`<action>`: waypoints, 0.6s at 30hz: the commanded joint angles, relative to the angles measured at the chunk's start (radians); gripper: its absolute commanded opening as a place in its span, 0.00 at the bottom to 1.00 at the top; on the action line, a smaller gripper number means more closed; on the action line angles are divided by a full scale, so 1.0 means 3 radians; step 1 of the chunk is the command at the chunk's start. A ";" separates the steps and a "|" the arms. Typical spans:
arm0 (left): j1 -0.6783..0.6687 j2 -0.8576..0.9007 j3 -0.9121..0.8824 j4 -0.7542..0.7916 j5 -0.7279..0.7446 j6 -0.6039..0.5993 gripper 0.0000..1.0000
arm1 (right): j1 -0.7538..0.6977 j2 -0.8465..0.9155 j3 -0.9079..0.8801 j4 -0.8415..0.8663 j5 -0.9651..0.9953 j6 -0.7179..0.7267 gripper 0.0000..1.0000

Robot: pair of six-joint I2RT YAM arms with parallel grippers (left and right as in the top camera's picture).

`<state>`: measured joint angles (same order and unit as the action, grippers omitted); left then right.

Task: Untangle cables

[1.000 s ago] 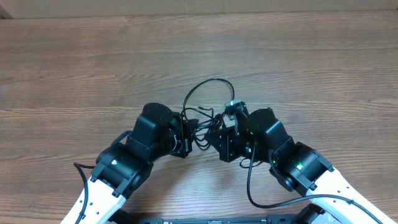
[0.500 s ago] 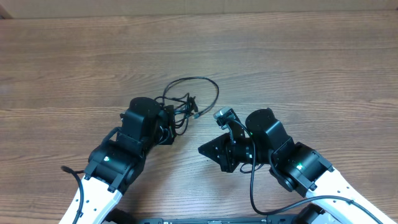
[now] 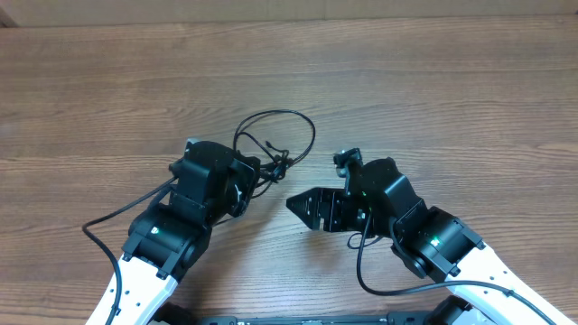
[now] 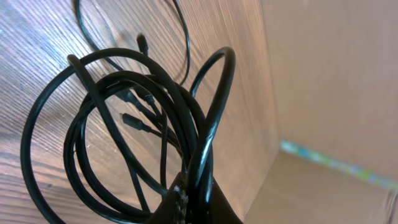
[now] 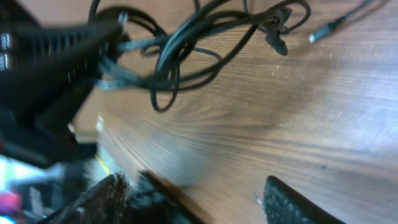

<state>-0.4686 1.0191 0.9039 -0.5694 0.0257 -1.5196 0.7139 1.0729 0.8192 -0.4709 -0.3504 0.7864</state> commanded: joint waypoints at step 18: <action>0.0015 -0.0039 0.0032 0.0587 0.0884 0.3250 0.04 | -0.0009 -0.0001 0.0042 0.0117 -0.0005 0.0895 0.85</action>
<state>-0.4686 1.0191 0.9035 -0.3965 0.2630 -0.8047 0.7139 1.0733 0.8192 -0.4389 -0.3519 1.1423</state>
